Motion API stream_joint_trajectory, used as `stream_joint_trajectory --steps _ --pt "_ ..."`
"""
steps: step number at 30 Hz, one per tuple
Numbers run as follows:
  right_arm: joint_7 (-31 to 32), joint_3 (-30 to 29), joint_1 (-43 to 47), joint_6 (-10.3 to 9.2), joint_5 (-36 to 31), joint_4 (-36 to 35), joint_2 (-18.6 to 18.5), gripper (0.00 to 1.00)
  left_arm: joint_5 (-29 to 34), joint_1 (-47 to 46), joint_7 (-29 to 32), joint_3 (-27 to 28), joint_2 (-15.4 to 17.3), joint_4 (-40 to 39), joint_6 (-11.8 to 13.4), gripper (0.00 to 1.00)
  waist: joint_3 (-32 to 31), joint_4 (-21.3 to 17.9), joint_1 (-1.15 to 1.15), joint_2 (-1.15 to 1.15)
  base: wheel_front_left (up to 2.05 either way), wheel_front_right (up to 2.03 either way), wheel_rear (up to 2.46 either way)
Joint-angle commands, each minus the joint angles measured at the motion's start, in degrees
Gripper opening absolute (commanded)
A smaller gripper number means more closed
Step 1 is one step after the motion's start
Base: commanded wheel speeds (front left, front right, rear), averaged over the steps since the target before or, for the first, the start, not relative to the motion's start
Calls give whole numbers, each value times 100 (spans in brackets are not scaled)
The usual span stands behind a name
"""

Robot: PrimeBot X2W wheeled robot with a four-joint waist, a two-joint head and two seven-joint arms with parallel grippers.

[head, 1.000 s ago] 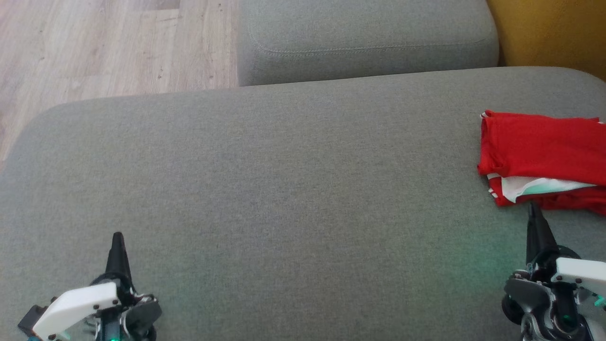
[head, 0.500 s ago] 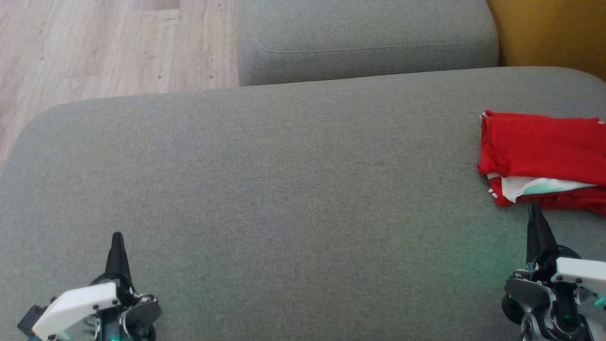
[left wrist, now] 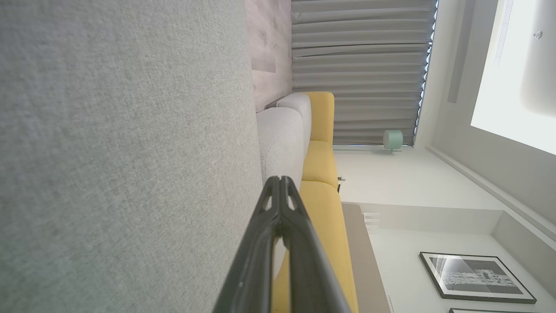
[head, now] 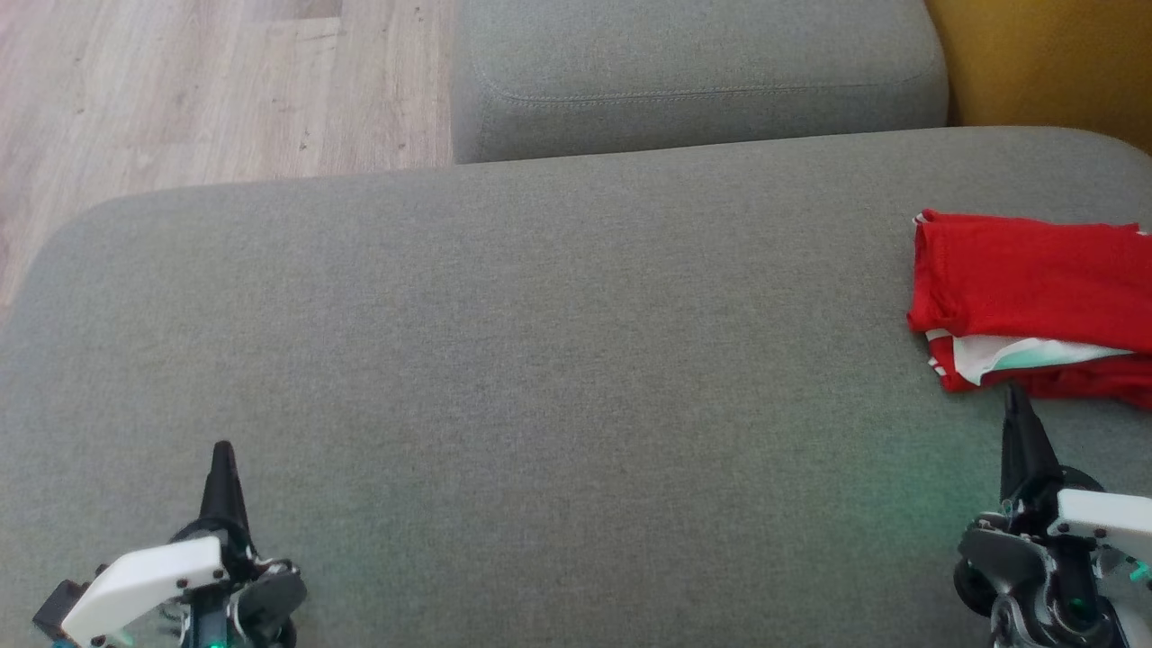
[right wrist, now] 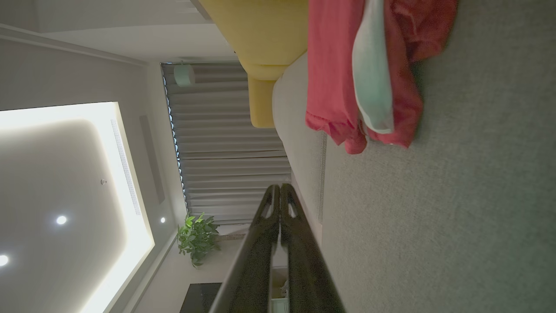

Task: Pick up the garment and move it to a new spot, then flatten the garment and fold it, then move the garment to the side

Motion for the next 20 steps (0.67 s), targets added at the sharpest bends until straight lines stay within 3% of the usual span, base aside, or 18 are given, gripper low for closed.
stream_joint_trajectory --steps 1,20 --pt "34 116 -318 -4 41 -220 -40 0 -31 -295 42 210 47 -211 -40 0 0 0 0 0 0 0 0" --pt "33 116 -318 -4 41 -220 -40 0 -31 -295 41 210 47 -211 -40 0 0 0 0 0 0 0 0"
